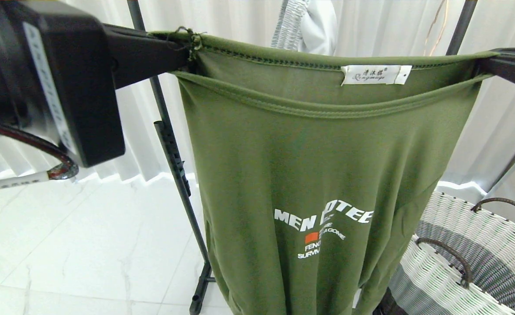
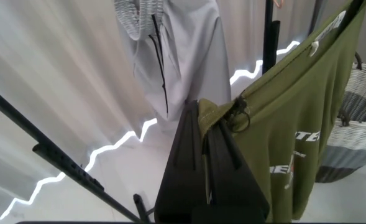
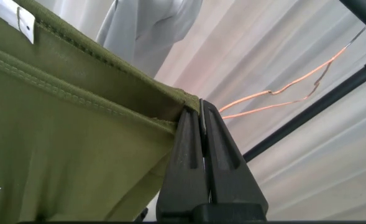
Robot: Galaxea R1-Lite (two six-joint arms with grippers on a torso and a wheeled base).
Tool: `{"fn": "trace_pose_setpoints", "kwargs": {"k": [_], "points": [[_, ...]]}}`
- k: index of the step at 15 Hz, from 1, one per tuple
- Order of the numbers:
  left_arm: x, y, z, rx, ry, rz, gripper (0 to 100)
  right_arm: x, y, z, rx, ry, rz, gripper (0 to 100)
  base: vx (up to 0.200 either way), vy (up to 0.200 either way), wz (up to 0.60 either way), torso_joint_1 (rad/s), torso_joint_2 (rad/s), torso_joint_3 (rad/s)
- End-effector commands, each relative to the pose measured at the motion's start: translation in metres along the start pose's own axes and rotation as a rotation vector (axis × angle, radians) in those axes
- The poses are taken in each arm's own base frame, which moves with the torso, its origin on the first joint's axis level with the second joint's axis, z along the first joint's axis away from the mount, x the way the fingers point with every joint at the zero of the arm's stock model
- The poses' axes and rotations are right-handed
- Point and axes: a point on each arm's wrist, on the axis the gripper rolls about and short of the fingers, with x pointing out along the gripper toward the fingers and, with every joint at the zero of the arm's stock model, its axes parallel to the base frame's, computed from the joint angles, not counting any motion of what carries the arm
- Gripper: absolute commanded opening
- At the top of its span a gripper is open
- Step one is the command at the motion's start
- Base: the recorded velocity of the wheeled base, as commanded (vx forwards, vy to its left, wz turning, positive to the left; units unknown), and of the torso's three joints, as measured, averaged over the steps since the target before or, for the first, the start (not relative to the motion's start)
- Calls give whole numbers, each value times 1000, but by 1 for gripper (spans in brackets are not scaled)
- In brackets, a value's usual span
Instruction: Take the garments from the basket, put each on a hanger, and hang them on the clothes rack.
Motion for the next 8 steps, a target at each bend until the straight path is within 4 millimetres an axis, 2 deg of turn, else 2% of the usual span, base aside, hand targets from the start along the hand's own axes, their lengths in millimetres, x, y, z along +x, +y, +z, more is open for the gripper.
{"fn": "trace_pose_setpoints", "kwargs": {"k": [1,5,6,8], "points": [[2,1,-1,1,6,8,0,1,1,0,-1,1,6,0,0,0,0,0,0,0],[4,5,-2,0,14,32,0,3,3,-1,-4,7,10,0,0,0,0,0,0,0],[4,5,-2,-1,13,35,0,3,3,-1,-5,8,11,100,0,0,0,0,0,0],[8,14,-4,-6,28,90,0,2,7,-6,-15,21,20,100,0,0,0,0,0,0]]}}
